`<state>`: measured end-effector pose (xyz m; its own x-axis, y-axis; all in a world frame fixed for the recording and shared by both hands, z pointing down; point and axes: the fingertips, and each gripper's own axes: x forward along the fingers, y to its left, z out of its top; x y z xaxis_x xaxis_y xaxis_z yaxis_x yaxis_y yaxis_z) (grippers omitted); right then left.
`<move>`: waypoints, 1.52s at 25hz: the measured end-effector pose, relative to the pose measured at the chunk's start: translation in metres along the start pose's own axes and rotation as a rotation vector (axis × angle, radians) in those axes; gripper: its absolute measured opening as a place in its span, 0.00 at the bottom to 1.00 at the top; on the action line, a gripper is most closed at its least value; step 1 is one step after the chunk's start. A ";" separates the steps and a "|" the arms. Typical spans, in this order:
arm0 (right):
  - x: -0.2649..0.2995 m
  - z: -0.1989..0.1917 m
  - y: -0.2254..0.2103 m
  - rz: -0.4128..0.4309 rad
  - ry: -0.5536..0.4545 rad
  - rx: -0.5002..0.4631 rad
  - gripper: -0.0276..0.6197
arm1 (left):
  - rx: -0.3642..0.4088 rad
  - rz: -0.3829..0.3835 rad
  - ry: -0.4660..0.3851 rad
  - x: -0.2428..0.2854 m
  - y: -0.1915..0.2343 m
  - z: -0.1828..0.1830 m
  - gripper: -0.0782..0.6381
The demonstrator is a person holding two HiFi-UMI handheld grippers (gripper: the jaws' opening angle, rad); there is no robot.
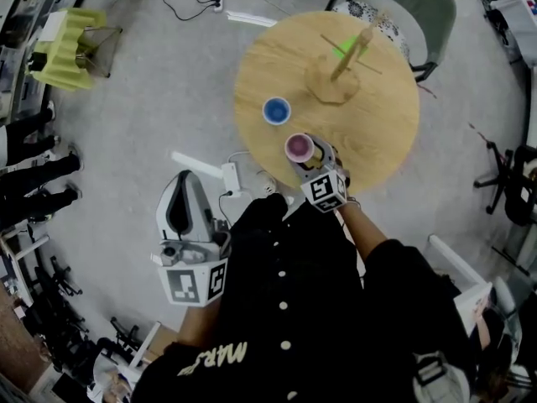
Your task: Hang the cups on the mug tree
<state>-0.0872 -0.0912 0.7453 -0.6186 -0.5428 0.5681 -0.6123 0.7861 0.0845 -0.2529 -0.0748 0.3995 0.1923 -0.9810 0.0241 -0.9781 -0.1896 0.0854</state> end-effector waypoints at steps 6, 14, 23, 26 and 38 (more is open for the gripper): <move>-0.041 0.001 -0.077 -0.131 0.048 0.016 0.48 | -0.023 -0.048 -0.063 0.008 -0.024 0.023 0.10; -0.103 0.033 -0.221 -0.304 0.118 -0.017 0.48 | -0.042 -0.081 -0.129 0.007 -0.049 0.049 0.10; -0.120 0.091 -0.253 -0.330 0.132 -0.210 0.48 | -0.039 -0.067 -0.179 -0.004 -0.056 0.065 0.10; -0.129 0.111 -0.250 -0.323 0.100 -0.250 0.49 | -0.043 -0.057 -0.189 -0.010 -0.055 0.066 0.10; -0.106 0.129 -0.230 -0.220 0.164 -0.407 0.49 | -0.064 -0.027 -0.193 -0.020 -0.047 0.066 0.10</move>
<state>0.0559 -0.2529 0.5606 -0.3900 -0.6811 0.6197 -0.4571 0.7274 0.5118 -0.2160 -0.0490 0.3293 0.1938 -0.9663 -0.1694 -0.9646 -0.2191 0.1465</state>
